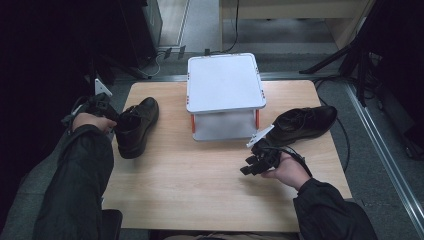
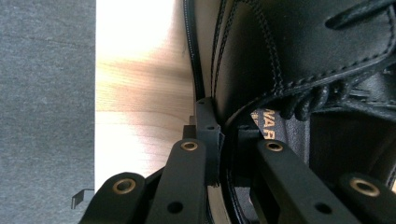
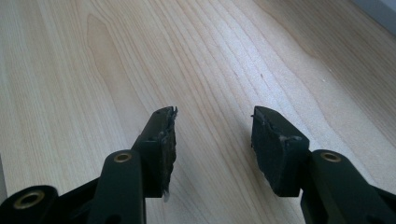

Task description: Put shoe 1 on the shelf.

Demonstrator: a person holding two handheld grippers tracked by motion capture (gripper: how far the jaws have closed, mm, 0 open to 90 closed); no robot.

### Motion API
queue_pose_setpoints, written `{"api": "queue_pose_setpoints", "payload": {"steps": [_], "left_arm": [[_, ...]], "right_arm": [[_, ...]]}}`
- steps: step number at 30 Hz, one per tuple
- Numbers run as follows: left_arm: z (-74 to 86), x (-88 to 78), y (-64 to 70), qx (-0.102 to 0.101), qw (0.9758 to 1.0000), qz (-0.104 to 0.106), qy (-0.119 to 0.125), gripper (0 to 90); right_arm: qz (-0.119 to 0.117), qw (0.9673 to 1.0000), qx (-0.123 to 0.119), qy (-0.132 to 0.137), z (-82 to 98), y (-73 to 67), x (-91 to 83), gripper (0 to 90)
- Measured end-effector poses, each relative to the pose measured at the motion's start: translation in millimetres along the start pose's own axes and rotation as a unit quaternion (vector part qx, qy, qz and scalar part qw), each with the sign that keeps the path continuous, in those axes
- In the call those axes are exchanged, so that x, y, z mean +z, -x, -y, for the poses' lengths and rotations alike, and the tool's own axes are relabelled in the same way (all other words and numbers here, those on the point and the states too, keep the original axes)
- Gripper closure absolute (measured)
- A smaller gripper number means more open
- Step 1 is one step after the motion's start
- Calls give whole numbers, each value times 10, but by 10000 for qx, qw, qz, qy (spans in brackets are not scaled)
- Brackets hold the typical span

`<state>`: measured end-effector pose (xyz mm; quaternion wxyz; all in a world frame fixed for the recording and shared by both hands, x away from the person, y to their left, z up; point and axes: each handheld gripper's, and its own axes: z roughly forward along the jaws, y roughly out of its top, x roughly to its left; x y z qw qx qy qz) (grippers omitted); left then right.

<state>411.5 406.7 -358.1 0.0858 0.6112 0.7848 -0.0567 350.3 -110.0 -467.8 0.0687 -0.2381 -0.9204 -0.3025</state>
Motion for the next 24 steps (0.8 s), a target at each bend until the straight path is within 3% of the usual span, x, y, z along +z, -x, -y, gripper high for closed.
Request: {"api": "queue_pose_setpoints", "payload": {"steps": [5, 9, 13, 19, 24], "left_arm": [[-56, -289, 84, -41, 9997, 48, 221, 861], [-109, -531, 213, 99, 9993, -26, 372, 861], [-169, -740, 371, 142, 9989, 28, 437, 861], [-255, -1015, 693, 174, 9976, 77, 673, 859], [-331, -1191, 1082, 469, 9962, 65, 725, 859]], "right_arm": [[1, 10000, -16, 3, -2, -2, 1, 506], [2, 10000, -13, 3, -3, -4, -1, 506], [2, 10000, -19, 7, -3, -5, -1, 507], [-4, 10000, -12, 4, -4, -2, -2, 507], [-6, 10000, -24, 21, -3, -3, -10, 509]]}}
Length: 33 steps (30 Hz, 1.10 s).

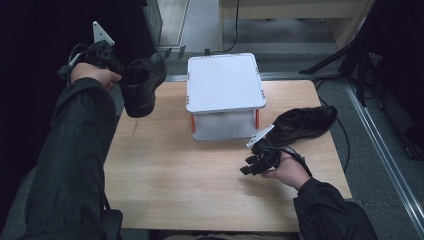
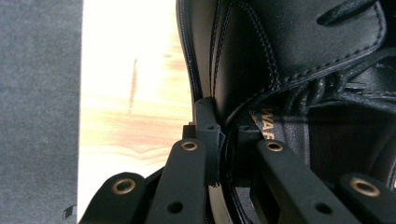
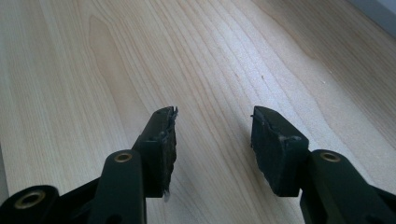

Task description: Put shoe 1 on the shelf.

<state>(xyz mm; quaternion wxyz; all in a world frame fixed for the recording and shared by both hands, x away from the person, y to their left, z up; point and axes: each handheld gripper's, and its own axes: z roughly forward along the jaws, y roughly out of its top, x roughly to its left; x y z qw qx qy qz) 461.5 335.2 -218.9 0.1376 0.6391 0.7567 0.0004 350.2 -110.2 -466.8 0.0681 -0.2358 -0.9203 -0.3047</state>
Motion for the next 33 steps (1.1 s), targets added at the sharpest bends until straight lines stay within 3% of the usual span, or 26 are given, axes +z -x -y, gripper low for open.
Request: {"api": "queue_pose_setpoints", "payload": {"steps": [8, 15, 18, 25, 33], "left_arm": [[-169, -99, 602, 324, 9994, 115, 82, 858], [-322, -39, 1142, 484, 9988, 28, -5, 858], [-366, 19, 1307, 556, 9984, 17, -33, 858], [-404, 218, 1565, 613, 9980, -114, -60, 855], [-379, 376, 1615, 602, 9979, 27, -235, 835]], "right_arm": [[-7, 10000, 2, 30, 12, 0, -22, 509], [-27, 10000, -2, 65, 31, -5, -43, 509], [-22, 10000, 10, 66, 49, -2, -53, 509], [-1, 9999, 42, 107, 103, 12, -90, 511], [33, 9999, 102, 113, 137, 18, -120, 511]]}}
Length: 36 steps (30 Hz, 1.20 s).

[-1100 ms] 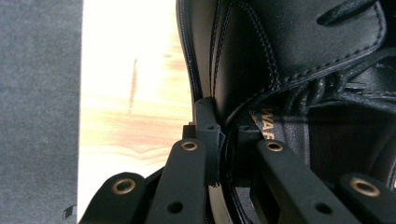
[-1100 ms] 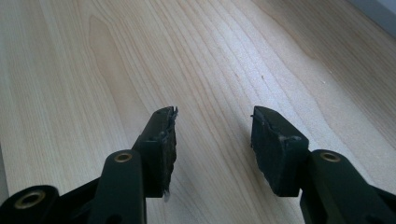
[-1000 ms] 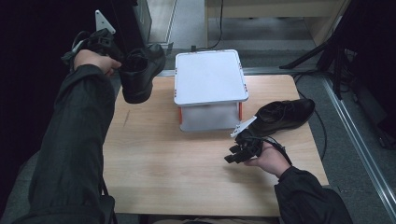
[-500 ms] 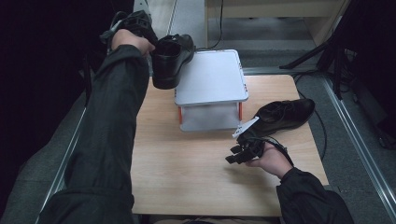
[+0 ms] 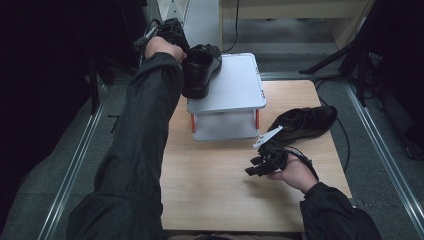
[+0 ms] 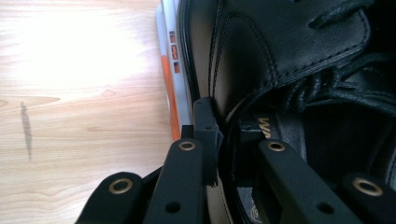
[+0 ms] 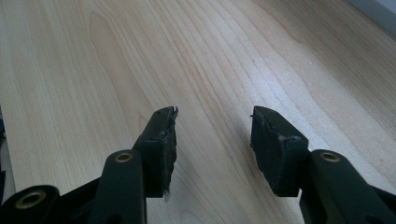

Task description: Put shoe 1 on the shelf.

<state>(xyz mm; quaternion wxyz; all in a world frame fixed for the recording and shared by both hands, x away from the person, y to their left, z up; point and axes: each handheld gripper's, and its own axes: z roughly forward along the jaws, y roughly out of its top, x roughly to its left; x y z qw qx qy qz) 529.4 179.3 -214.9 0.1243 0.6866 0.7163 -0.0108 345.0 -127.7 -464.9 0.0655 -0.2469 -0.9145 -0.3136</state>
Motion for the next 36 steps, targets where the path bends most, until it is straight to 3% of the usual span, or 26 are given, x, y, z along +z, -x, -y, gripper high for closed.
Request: {"api": "queue_pose_setpoints", "payload": {"steps": [3, 17, 26, 30, 36], "left_arm": [[18, 39, 26, 69, 9997, 87, -197, 812], [104, 106, 76, 95, 9973, 580, -439, 751], [155, 58, -4, 177, 9964, 788, -246, 757], [180, -7, -22, 356, 9966, 737, -115, 683], [243, -196, -232, 369, 9962, 772, 151, 623]], "right_arm": [[14, 10000, 6, -1, -3, 0, 3, 511], [21, 10000, -55, -28, -45, 0, 27, 512], [18, 10000, -81, -40, -55, -1, 40, 513], [28, 10000, -69, -42, -52, -1, 36, 512], [56, 10000, 10, -25, -29, 31, 15, 512]]}}
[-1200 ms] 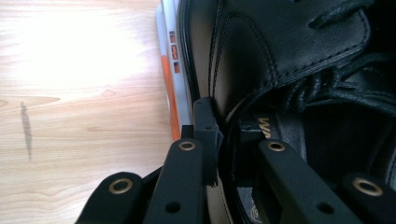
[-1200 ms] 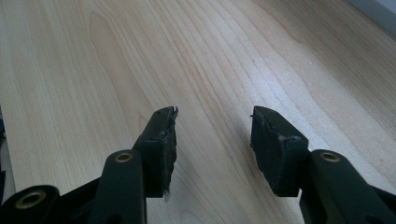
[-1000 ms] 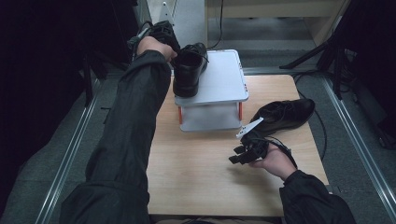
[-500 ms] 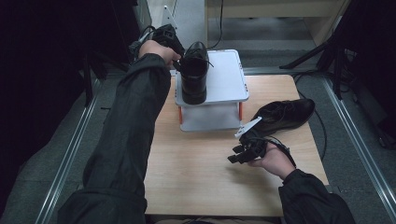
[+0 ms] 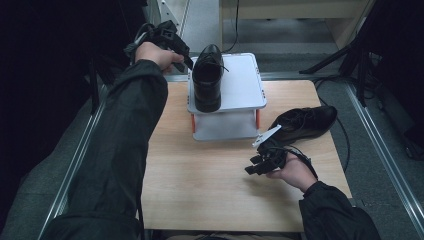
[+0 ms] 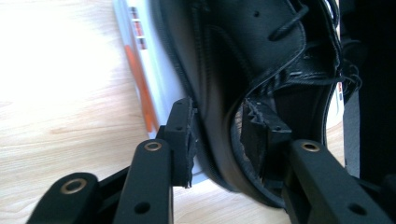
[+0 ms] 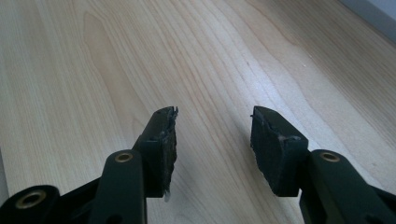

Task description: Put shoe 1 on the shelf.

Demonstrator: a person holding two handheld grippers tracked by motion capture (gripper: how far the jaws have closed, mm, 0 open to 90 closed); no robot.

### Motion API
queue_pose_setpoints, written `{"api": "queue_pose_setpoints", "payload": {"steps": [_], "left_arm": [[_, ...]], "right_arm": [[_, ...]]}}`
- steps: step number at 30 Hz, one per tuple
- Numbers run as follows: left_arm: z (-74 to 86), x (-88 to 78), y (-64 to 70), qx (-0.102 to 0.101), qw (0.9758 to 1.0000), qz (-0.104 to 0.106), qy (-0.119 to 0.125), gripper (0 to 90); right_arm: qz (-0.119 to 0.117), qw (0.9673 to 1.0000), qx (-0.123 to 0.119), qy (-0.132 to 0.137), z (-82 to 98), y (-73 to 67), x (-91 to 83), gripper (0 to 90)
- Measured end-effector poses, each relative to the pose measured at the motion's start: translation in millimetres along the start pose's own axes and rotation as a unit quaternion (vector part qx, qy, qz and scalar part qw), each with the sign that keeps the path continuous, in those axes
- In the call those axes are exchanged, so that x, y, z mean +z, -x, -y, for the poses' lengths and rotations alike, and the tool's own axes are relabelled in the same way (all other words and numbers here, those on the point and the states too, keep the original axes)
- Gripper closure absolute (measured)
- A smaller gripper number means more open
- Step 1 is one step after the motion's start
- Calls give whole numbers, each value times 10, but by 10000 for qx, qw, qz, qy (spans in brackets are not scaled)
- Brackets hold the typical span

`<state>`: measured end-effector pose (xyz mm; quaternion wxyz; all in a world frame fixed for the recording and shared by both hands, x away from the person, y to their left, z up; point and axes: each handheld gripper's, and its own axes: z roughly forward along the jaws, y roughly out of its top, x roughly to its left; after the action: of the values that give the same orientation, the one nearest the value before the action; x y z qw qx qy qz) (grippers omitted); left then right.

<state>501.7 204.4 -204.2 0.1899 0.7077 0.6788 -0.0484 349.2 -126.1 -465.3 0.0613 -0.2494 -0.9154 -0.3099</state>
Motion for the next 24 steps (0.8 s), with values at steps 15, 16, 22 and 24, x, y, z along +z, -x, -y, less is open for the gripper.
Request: {"api": "queue_pose_setpoints", "payload": {"steps": [15, 16, 22, 24], "left_arm": [[529, 341, -739, 127, 9998, 89, 149, 555], [574, 377, -772, 151, 9998, 61, 152, 551], [860, 623, -949, 370, 9988, 248, 188, 520], [957, 730, -1006, 357, 9989, 239, 173, 509]], "right_arm": [[3, 9998, 179, 87, 16, 37, -33, 519], [-11, 9997, 204, 103, 17, 37, -36, 519], [18, 9995, 280, 117, 23, 75, -41, 518], [28, 9995, 295, 99, 32, 83, -52, 508]]}}
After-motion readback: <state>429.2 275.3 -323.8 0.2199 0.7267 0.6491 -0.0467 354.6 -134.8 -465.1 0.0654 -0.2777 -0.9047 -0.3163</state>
